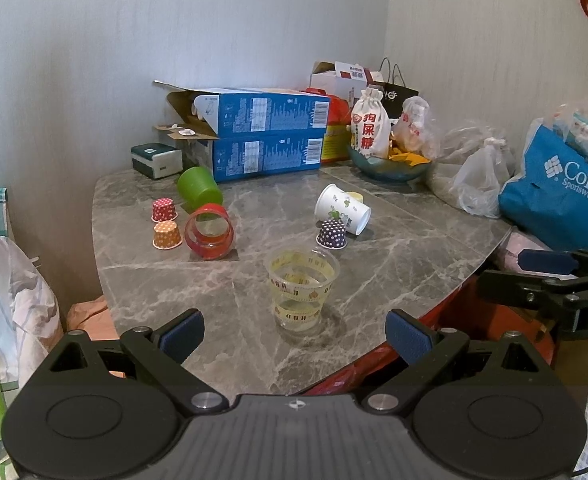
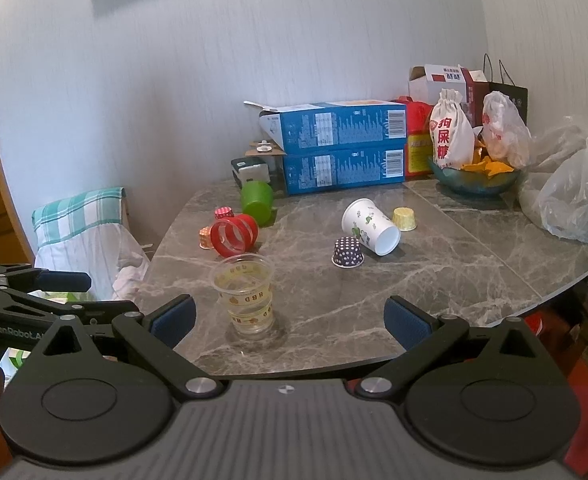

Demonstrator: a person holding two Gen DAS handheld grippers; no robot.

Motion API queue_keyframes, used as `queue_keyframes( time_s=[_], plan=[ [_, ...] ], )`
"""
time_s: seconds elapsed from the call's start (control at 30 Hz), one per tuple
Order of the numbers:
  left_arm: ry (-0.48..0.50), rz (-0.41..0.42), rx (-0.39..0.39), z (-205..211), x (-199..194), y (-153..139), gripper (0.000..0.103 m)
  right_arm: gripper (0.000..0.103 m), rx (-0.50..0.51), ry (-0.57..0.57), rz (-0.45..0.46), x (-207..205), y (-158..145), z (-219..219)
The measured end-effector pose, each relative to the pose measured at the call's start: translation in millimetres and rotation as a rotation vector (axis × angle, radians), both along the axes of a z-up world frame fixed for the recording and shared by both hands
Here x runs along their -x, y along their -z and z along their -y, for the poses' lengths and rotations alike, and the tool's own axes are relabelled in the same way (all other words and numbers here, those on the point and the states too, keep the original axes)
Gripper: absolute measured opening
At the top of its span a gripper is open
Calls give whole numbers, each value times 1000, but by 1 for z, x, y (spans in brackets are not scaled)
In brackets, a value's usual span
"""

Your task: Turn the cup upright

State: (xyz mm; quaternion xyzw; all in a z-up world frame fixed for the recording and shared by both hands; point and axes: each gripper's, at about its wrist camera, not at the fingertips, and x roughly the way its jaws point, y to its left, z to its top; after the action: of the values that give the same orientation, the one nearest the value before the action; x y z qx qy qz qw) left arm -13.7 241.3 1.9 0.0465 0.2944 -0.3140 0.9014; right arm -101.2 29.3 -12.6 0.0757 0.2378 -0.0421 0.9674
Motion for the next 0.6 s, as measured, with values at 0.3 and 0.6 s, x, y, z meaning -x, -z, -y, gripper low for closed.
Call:
queue_keyframes(
  time_s=[0.3,0.6],
  plan=[
    [-6,12,-6,2,-2,-1,99,101,-4,-6,0,-3,0,0],
    [-16,11,-2,1,-5,0,99,101,-5,-9,-4,-6,1,-1]
  ],
)
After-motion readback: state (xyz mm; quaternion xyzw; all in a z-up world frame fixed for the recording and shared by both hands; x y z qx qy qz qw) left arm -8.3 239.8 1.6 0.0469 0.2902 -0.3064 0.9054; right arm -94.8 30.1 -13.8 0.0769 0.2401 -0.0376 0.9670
